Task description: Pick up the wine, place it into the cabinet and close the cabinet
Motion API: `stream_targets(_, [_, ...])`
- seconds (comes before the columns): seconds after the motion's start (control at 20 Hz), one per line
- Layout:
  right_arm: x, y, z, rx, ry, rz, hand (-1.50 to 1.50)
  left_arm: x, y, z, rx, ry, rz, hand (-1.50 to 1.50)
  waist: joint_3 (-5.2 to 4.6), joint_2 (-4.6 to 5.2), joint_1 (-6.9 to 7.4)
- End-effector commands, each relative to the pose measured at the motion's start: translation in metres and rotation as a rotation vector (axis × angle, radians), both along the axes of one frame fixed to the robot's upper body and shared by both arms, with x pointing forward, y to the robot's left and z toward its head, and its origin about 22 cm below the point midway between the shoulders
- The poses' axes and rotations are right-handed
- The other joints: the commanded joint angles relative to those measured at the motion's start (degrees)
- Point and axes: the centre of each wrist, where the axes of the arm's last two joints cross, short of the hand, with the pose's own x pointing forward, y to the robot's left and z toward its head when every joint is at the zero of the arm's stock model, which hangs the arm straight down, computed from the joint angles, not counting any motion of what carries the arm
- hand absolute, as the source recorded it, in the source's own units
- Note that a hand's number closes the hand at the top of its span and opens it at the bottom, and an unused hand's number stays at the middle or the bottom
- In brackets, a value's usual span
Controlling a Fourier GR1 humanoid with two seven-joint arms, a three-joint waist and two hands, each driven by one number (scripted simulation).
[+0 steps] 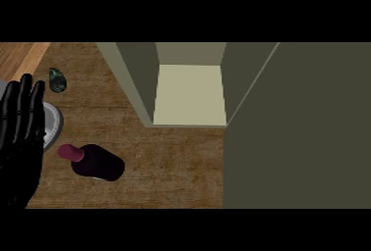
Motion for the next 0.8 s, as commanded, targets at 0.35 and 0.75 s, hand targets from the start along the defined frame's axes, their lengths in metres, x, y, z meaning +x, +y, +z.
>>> stream_targets(0.35, [-0.039,0.030,-0.004,-0.027,0.131,0.348,-1.50,0.050,-0.041,0.000,-0.216,0.254,0.022,-1.50,2.18,-0.52,-0.97])
stream_targets(0.75, [-0.094,0.025,0.032,-0.003,0.145,0.398,-1.50,0.028,-0.108,0.043,-0.272,0.291,0.033,-1.50,2.20,-0.78,-0.42])
